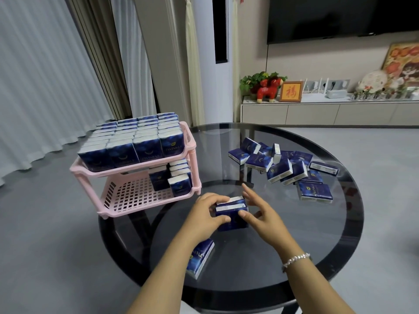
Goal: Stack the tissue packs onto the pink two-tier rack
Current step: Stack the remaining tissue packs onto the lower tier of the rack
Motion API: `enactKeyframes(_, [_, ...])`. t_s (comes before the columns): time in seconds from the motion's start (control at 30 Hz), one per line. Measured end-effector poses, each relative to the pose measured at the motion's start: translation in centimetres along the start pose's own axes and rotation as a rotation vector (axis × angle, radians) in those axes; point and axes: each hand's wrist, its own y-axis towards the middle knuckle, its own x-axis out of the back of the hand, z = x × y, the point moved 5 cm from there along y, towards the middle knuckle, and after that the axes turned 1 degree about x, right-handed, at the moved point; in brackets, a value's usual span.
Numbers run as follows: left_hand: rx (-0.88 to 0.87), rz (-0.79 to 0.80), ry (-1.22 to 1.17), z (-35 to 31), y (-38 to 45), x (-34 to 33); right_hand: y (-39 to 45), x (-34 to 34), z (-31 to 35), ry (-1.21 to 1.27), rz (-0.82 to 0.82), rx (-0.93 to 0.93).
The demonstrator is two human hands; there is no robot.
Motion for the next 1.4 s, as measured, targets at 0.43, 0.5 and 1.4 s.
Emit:
enactKeyframes(0.43, [0.239,0.126,0.209,2.7,-4.4,3.8,-0.4,0.1,0.8,-0.054,0.01,0.001])
enactKeyframes(0.5, [0.305,0.185,0.245,3.4,-5.0,3.9,-0.5,0.0,0.8,-0.05,0.005,-0.007])
enactKeyframes(1.4, [0.243,-0.069,-0.26,2.4,-2.2,1.6,-0.4,0.5,1.1,0.068,-0.086,-0.027])
